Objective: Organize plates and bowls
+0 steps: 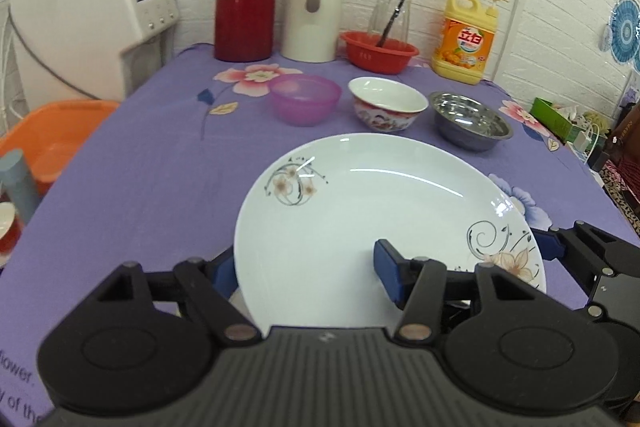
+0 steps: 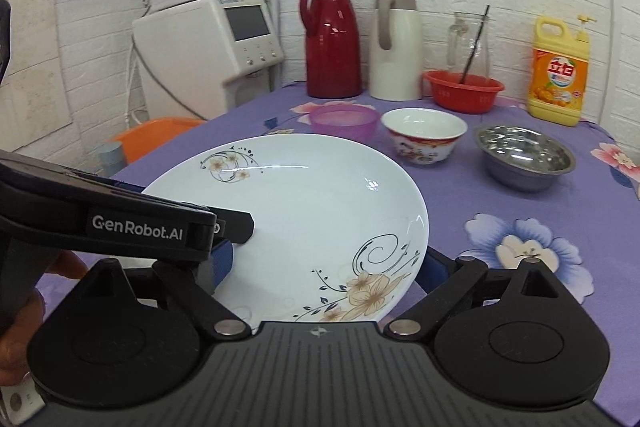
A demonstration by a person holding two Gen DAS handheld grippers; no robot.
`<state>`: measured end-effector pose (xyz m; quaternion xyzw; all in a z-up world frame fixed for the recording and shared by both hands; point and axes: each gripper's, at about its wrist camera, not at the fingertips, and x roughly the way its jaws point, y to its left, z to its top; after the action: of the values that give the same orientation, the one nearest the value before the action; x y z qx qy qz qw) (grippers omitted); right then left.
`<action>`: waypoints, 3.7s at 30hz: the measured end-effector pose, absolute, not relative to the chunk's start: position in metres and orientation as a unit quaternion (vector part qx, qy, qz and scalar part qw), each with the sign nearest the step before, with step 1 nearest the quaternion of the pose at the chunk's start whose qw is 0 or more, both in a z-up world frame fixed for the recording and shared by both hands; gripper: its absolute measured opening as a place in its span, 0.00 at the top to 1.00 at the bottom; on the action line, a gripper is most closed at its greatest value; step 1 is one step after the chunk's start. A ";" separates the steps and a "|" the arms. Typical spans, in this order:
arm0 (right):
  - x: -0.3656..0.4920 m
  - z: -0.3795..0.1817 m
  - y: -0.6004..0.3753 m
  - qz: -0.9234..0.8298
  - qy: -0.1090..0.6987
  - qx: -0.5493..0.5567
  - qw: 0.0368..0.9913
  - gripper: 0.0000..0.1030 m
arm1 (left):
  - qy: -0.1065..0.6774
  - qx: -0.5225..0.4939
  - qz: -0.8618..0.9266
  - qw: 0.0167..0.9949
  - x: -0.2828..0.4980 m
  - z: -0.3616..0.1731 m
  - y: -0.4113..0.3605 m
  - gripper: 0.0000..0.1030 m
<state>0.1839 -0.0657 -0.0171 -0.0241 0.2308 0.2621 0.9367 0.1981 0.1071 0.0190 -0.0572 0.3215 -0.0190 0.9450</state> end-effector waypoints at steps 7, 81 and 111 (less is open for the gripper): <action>0.169 -0.031 -0.034 0.294 0.258 -0.036 0.920 0.00 | 0.330 -0.059 0.009 0.942 0.170 0.002 0.131 0.44; 0.460 -0.038 -0.228 0.104 0.319 0.002 0.942 0.00 | 0.430 -0.309 -0.051 0.847 0.485 -0.001 -0.036 0.35; 0.463 -0.053 -0.224 0.146 0.306 -0.010 0.941 0.00 | 0.413 -0.273 -0.016 0.868 0.492 -0.013 -0.053 0.58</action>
<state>0.4632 -0.2244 -0.0527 -0.0098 0.3063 0.1457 0.9407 0.4921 -0.0528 -0.0129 -0.2731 0.4134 -0.0157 0.8685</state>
